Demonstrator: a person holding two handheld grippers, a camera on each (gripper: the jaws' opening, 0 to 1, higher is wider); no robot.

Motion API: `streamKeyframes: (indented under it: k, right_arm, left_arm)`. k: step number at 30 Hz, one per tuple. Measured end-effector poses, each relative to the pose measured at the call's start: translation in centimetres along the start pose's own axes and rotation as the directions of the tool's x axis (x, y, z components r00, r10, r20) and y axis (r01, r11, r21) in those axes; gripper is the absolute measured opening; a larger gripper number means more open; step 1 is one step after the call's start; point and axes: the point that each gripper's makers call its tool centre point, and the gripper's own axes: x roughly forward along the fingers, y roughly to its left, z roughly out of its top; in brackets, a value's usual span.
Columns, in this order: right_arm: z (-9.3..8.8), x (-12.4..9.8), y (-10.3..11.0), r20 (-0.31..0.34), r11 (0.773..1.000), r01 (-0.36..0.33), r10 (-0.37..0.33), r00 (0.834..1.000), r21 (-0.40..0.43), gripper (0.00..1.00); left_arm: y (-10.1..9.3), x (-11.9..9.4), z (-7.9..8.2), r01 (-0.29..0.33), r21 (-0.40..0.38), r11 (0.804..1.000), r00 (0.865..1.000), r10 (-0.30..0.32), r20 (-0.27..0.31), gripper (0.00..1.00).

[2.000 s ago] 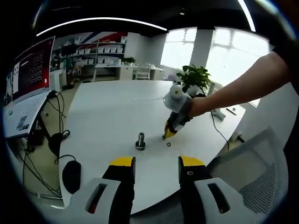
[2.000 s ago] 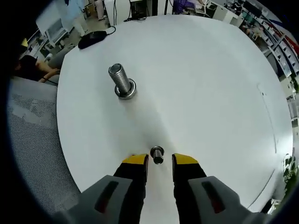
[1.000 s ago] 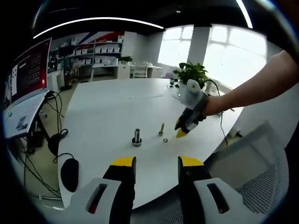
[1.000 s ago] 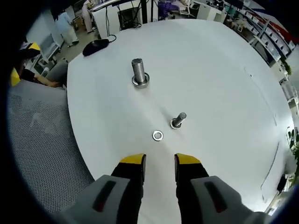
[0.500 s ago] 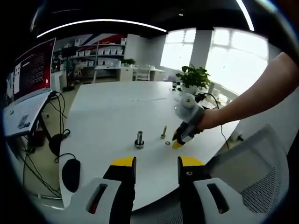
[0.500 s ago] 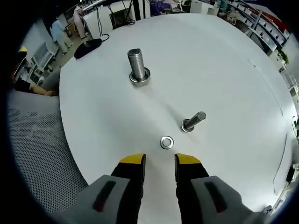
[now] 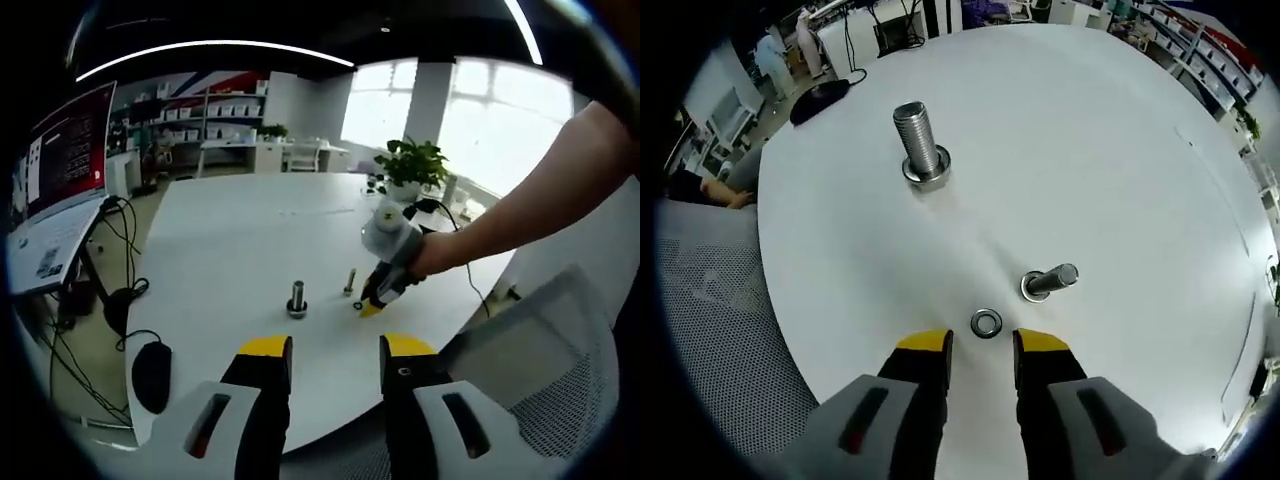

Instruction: Place the washer onto the threaded stud by aligning its center hole with the stud, sliding it down to the base, and recovering from edge contact or off-axis alignment until the washer reaches the visible bottom stop.

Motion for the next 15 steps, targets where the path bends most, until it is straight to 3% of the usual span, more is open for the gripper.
streamKeyframes:
  k: [9,15]
  right_arm:
    - [0.4,0.39,-0.11,-0.022,0.999,-0.008,0.007,1.0,-0.034,0.25]
    - [0.54,0.62,0.24,-0.058,0.993,-0.024,0.017,0.998,-0.12,0.18]
  left_arm:
    - [0.02,0.01,-0.1,-0.004,-0.007,1.0,1.0,0.004,-0.006,0.33]
    - [-0.07,-0.07,0.03,-0.007,-0.003,1.0,1.0,0.007,-0.006,0.33]
